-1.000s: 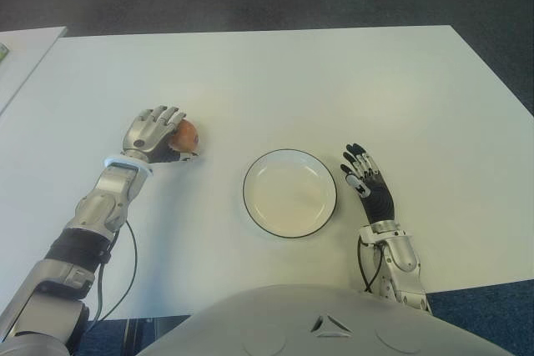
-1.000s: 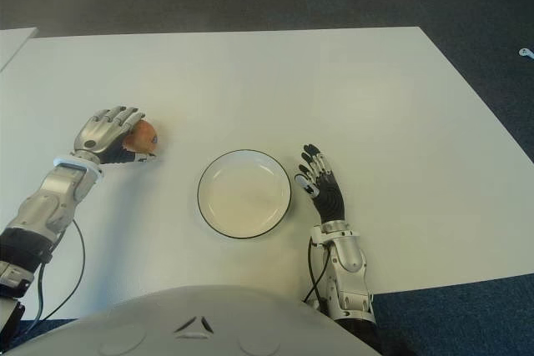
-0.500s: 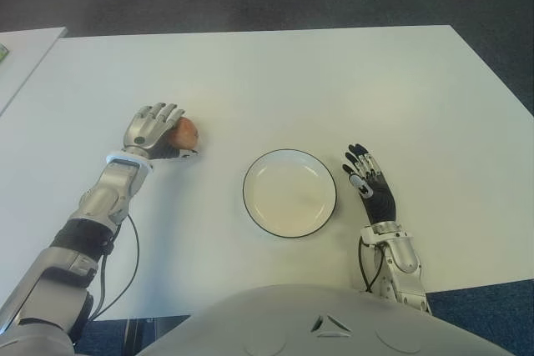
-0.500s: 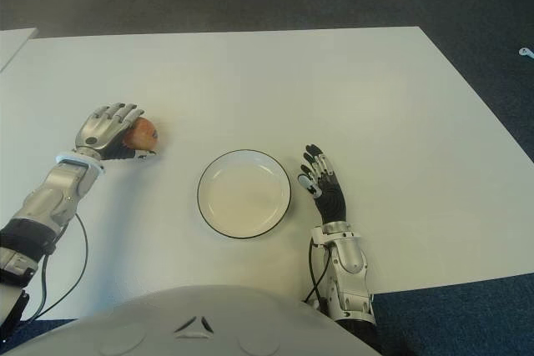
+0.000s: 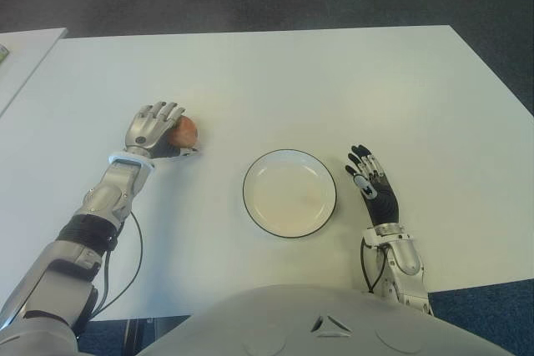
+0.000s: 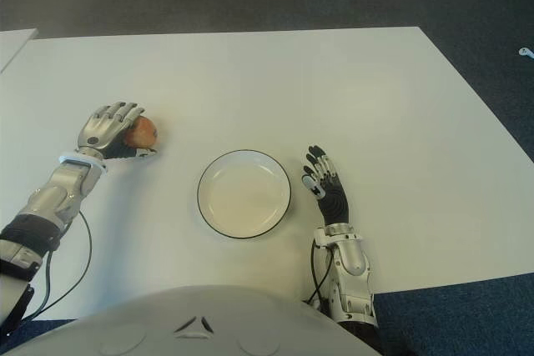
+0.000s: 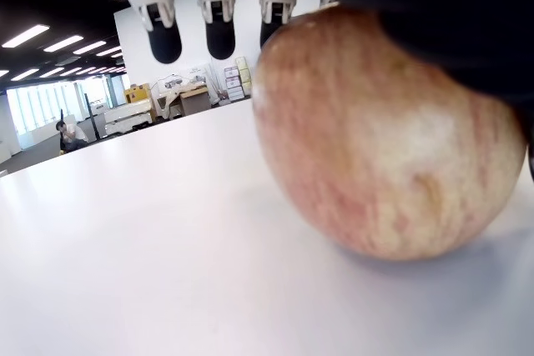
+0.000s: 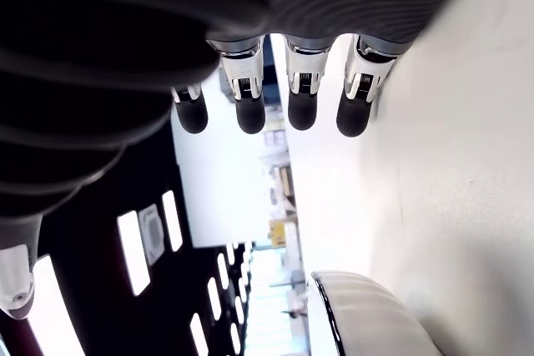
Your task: Put the apples into the plate.
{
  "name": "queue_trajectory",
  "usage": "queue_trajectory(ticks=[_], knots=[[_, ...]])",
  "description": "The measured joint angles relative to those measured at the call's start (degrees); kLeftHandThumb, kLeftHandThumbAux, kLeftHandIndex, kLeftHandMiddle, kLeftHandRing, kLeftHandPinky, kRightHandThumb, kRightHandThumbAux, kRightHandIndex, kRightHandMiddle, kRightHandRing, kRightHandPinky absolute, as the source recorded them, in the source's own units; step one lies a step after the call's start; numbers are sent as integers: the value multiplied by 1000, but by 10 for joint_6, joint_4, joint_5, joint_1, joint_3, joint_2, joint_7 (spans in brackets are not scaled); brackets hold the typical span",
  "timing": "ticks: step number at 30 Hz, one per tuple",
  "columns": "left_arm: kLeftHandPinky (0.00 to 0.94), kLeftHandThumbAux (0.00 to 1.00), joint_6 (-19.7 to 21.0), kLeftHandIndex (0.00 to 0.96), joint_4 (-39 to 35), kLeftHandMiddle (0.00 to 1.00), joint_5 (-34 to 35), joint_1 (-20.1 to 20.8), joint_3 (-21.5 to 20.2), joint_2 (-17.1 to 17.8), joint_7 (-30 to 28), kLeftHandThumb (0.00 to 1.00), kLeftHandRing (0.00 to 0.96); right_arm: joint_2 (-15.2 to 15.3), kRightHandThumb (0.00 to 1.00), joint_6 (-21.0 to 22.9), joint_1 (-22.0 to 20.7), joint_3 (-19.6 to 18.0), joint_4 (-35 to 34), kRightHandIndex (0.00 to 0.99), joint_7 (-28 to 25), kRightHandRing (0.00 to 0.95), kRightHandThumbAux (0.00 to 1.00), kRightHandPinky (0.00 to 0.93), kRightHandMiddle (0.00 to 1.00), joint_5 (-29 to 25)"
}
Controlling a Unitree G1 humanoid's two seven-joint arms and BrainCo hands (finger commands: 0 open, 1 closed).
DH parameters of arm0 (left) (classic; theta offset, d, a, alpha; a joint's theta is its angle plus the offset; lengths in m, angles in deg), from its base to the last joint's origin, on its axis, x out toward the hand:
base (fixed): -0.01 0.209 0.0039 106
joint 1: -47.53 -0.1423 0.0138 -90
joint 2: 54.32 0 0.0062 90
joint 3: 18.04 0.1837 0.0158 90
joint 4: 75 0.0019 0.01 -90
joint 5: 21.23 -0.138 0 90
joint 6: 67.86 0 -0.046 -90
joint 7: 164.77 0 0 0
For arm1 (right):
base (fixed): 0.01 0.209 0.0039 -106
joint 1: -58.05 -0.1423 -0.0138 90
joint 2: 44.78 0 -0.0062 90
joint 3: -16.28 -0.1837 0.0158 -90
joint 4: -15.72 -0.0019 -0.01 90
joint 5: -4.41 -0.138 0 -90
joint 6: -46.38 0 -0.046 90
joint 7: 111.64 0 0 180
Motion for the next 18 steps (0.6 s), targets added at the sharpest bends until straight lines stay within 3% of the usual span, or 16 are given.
queue_trajectory(ticks=[8, 10, 14, 18], knots=[[24, 382, 1, 11, 9, 0, 10, 3, 10, -2, 8, 286, 0, 1, 113, 0, 5, -1, -6, 0, 1, 0, 520, 0, 0, 2], [83, 392, 3, 72, 9, 52, 13, 3, 10, -3, 7, 316, 41, 1, 113, 0, 6, -2, -6, 0, 0, 0, 521, 0, 0, 1], [261, 431, 4, 245, 9, 276, 26, 2, 10, -8, 8, 430, 237, 0, 114, 0, 7, -2, -7, 0, -1, 0, 523, 0, 0, -4], [371, 505, 3, 373, 27, 425, 37, 9, 12, -16, 17, 540, 385, 0, 113, 3, 8, -3, -7, 0, -6, 0, 523, 0, 0, -16]])
